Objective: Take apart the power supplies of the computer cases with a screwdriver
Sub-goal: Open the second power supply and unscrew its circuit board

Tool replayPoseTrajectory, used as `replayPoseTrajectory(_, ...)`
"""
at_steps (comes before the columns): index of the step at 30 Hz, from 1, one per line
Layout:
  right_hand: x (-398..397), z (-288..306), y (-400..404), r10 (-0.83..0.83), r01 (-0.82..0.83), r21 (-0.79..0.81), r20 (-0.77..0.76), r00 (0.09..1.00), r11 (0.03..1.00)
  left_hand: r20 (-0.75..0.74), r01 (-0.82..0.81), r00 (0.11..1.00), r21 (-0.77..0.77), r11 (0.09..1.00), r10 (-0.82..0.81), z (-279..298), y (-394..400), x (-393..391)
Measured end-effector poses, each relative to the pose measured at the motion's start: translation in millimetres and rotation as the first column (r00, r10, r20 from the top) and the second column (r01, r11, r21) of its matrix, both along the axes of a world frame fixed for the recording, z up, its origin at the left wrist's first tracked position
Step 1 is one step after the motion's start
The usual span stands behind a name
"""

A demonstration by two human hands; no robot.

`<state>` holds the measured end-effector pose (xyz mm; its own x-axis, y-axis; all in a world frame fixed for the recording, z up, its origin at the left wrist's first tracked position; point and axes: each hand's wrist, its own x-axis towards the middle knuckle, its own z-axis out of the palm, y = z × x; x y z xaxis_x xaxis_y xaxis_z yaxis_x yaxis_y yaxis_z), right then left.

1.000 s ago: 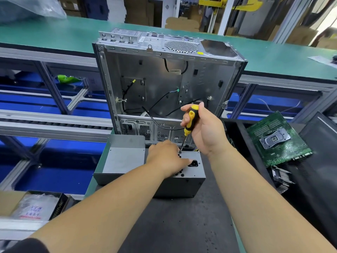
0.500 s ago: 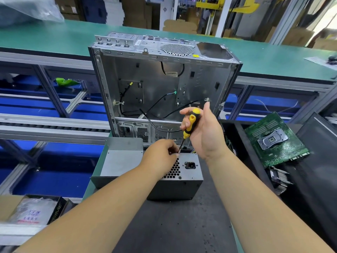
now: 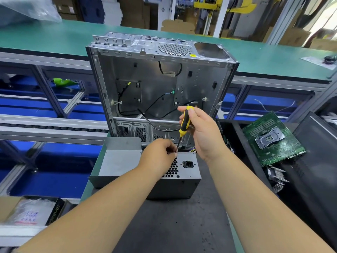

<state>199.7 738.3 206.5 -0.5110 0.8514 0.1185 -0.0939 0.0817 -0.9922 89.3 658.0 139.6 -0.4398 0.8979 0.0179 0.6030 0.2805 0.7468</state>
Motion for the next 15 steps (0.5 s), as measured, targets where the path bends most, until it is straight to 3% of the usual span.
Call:
replayPoseTrajectory(11, 13.9, 7.9, -6.0, -0.003, -0.007, 0.116, 0.082, 0.997, 0.993, -0.139, 0.049, 0.989, -0.043, 0.998, -0.054, 4.3, 2.8, -2.4)
replayPoseTrajectory(15, 14.5, 8.7, -5.4, -0.086, -0.003, 0.331, 0.254, 0.963, 0.944, -0.255, 0.112, 0.958, -0.072, 0.991, -0.127, 5.0, 6.4, -1.7)
